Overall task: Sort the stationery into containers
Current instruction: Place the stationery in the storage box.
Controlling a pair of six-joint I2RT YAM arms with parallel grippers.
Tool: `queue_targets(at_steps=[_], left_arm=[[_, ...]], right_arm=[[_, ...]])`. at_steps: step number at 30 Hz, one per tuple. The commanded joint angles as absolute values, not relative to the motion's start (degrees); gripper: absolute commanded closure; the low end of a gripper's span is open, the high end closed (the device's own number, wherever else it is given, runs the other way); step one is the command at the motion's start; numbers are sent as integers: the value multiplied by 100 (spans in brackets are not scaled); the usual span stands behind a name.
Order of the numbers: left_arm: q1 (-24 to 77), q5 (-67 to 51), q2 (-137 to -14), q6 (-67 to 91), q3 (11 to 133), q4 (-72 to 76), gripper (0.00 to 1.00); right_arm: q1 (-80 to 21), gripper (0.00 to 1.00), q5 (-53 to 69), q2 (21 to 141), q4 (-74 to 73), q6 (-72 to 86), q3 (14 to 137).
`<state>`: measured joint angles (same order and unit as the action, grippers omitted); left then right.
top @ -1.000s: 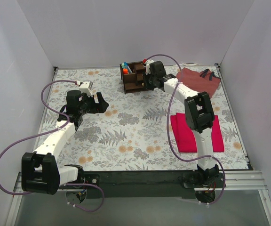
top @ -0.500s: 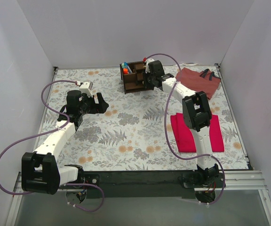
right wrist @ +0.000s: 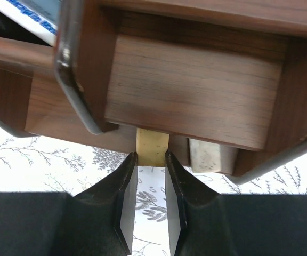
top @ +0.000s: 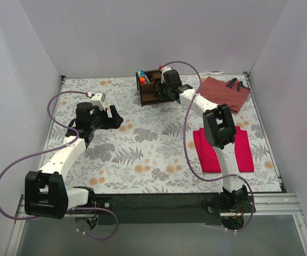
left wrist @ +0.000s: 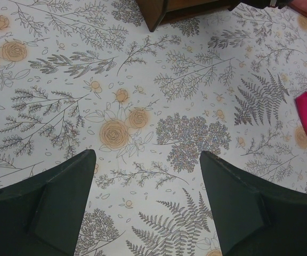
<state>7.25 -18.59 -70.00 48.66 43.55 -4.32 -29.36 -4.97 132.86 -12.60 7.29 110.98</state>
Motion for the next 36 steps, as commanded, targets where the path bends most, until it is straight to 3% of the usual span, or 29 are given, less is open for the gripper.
queue_targets(at_steps=[1, 7, 10, 11, 19, 27, 32, 35, 36], left_arm=[[694, -1872, -6952, 4816, 4465, -466, 21], [694, -1881, -6935, 4843, 4421, -457, 21], [694, -1907, -6943, 4852, 4430, -431, 21], [694, -1907, -6952, 4852, 4421, -422, 21], [694, -1933, -6978, 4895, 4421, -299, 21], [694, -2039, -7241, 4773, 4570, 191, 20], [694, -2223, -8389, 4947, 5158, 624, 22], [694, -2206, -8963, 5071, 5755, 737, 35], [694, -2354, -9269, 5071, 5879, 799, 62]], right_arm=[[-3015, 99, -808, 13421, -967, 773, 11426], [-3050, 99, -1072, 13403, -932, 791, 11391], [-3067, 82, -1125, 13395, -923, 800, 11364], [-3067, 68, -1134, 13386, -914, 800, 11347], [-3085, 32, -818, 12859, -940, 817, 10943], [-2980, 32, 69, 11692, -1441, 897, 10047], [-2576, 34, 431, 11285, -1494, 853, 9607], [-2198, 34, 518, 11337, -1407, 581, 9711], [-1997, 36, 571, 11416, -1380, 484, 9747]])
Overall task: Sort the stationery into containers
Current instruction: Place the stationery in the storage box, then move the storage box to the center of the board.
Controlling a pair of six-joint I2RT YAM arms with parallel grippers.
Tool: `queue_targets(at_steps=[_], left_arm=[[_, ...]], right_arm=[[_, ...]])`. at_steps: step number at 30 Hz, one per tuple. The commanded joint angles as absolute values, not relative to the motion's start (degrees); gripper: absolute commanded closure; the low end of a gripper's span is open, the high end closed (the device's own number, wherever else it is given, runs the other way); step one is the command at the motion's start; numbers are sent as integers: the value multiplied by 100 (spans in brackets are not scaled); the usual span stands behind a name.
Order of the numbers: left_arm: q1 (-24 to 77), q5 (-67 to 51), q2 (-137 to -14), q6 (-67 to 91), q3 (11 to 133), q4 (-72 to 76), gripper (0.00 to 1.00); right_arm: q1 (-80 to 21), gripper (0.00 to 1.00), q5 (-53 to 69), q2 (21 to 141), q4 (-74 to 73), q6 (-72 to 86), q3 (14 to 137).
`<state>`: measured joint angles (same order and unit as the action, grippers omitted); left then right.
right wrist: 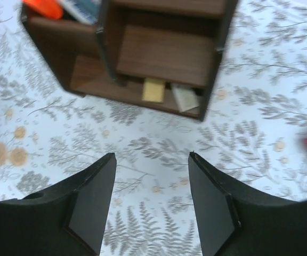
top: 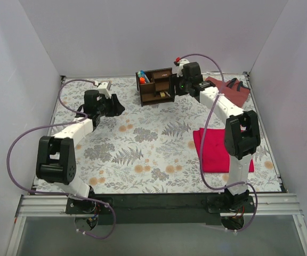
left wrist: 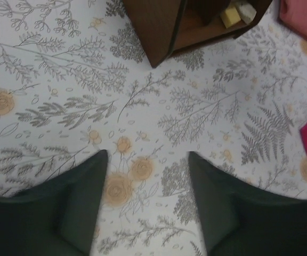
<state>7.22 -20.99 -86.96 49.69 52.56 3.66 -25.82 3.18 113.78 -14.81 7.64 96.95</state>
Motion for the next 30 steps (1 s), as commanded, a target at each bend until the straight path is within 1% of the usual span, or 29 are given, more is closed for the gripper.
queue_targets(at_steps=[1, 2, 3, 4, 6, 7, 10, 13, 19, 24, 30], left_arm=[[694, -2425, -9455, 5071, 6002, 869, 83], [694, -2469, -9605, 5080, 6264, 948, 99], [694, -2505, -9920, 5158, 6397, 984, 100], [686, -2531, -10062, 5185, 6546, 993, 100], [694, -2584, -10509, 5273, 6959, 1011, 100], [694, -2532, -10625, 5334, 7074, 1011, 100], [694, -2470, -11098, 5440, 7461, 1142, 100], [694, -2268, -11433, 5432, 7672, 1326, 100], [703, -2136, -11908, 5098, 8050, 1529, 100], [800, -1978, -12443, 4870, 8384, 1828, 100], [993, -1767, -13051, 4667, 9105, 2039, 100]], right_arm=[[-1891, 42, 737, 11469, -1345, 309, 9808], [-1803, 46, 817, 11522, -1232, 229, 9869], [-1602, 51, 861, 11636, -1170, 176, 9922], [-1513, 64, 974, 11698, -1099, 141, 9966], [-1302, 76, 1019, 11960, -932, 123, 10211], [-1240, 85, 1028, 12075, -871, 106, 10300], [-1143, 96, 1046, 12611, -642, 35, 10827], [-1143, 99, 1212, 13147, -484, 87, 11353], [-1292, 99, 1397, 13991, -220, 509, 12119], [-1467, 99, 1520, 14414, -53, 826, 12366], [-1704, 99, 1749, 14800, 378, 1169, 12638]])
